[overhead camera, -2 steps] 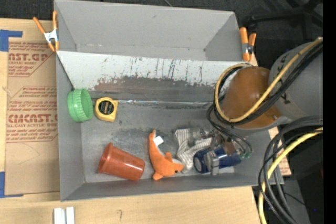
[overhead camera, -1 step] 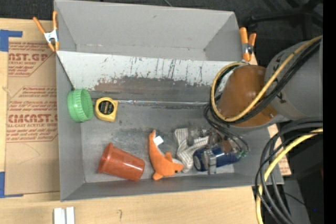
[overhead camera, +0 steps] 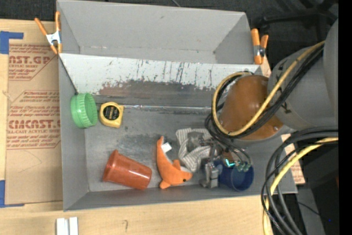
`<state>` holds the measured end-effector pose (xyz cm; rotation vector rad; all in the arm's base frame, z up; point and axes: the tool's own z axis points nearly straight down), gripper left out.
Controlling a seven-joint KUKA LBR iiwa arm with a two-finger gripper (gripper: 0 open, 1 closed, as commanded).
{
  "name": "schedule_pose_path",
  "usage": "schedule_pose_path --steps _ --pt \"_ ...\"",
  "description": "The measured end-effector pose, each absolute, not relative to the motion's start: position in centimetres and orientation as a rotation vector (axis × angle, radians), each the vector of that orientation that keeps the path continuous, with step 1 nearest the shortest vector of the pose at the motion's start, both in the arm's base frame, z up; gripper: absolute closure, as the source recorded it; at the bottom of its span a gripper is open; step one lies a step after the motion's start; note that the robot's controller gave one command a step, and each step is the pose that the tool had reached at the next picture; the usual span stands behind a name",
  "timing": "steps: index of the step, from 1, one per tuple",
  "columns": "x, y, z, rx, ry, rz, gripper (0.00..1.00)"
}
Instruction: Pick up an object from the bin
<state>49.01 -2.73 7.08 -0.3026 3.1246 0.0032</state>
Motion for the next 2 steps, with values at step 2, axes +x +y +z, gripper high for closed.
schedule_pose_path --steps 2 --pt "49.01 -2.81 7.04 -0.301 3.124 0.001 1.0"
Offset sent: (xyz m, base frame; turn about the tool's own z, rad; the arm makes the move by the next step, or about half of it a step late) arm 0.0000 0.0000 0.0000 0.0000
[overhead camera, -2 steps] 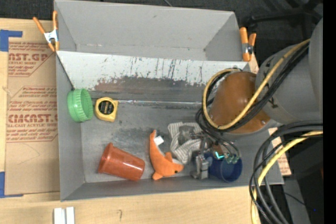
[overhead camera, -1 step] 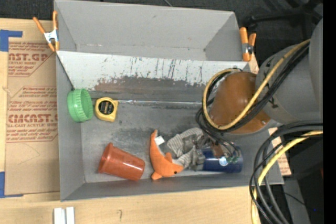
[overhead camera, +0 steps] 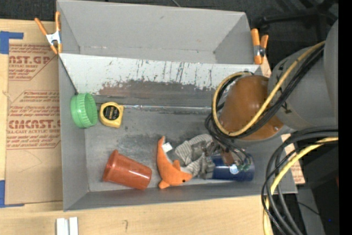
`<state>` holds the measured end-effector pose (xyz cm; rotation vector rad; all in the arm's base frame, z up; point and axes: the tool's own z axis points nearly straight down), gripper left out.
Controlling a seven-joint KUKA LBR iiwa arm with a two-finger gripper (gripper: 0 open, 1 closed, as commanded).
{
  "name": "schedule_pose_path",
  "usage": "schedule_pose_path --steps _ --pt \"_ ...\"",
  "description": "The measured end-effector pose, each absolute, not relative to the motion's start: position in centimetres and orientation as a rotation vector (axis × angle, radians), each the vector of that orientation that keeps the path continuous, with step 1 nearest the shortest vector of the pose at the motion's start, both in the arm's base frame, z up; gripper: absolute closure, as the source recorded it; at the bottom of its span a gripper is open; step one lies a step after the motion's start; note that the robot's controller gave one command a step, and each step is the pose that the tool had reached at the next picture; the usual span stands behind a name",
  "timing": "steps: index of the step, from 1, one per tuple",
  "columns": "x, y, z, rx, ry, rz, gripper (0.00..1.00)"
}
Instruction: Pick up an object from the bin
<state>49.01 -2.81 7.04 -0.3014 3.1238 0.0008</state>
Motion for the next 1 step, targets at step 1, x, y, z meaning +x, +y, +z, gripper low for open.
schedule_pose_path --steps 1 --pt "49.24 -1.43 18.33 -0.311 3.125 0.0 1.0"
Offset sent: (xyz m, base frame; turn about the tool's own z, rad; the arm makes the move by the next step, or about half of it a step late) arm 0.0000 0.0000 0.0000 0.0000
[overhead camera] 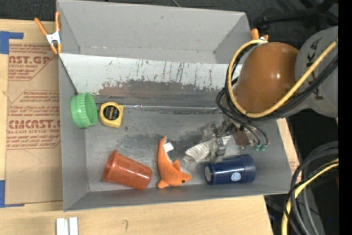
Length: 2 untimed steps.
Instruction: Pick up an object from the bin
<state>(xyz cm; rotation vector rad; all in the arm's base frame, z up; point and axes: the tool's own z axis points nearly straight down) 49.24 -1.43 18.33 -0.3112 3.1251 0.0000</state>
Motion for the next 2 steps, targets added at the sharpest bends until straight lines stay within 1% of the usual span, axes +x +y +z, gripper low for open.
schedule_pose_path --steps 1,2 --pt "49.2 -1.4 18.3 -0.311 3.125 0.0 1.0" --pt "49.1 -0.6 28.4 -0.297 3.125 0.0 1.0"
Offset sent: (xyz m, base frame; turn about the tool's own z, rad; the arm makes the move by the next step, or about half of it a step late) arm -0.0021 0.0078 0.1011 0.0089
